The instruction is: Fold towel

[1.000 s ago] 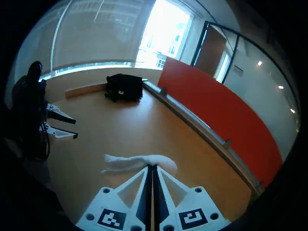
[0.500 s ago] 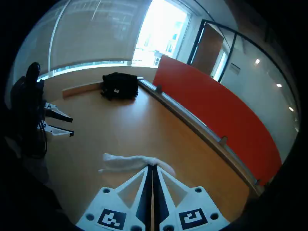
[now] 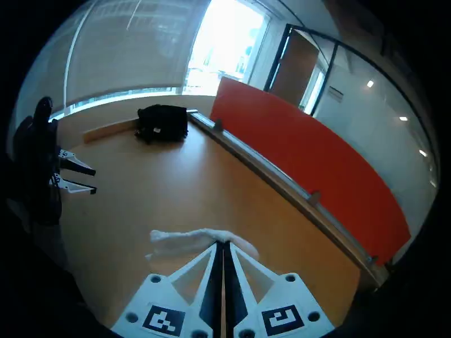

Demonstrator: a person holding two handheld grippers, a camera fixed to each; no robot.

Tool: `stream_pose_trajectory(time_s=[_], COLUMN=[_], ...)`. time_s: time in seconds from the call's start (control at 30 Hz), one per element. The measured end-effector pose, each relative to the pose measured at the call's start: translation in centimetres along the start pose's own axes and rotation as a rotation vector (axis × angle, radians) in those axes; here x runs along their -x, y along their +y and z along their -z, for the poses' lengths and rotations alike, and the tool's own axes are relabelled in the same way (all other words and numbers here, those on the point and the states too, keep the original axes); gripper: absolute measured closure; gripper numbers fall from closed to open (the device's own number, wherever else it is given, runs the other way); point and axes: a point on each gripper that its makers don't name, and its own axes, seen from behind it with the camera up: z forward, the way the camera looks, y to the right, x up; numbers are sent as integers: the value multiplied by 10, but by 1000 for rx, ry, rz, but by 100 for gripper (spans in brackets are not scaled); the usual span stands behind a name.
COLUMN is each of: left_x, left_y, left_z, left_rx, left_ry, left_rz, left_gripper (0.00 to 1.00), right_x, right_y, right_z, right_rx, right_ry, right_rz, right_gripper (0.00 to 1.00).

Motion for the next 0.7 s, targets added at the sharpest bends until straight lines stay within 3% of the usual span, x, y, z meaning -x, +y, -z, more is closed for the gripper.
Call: stream_pose_trajectory(time_s=[0.7], left_x=[-4], left_y=[8], left_z=[-16], left_rx=[-27], left_ry=[-20], left_rz=[-32], left_gripper=[15], right_x=[43], right_y=[103], right_z=[18], right_rx=[76], right_ry=[-22], right_rz=[-84], right_gripper=[98])
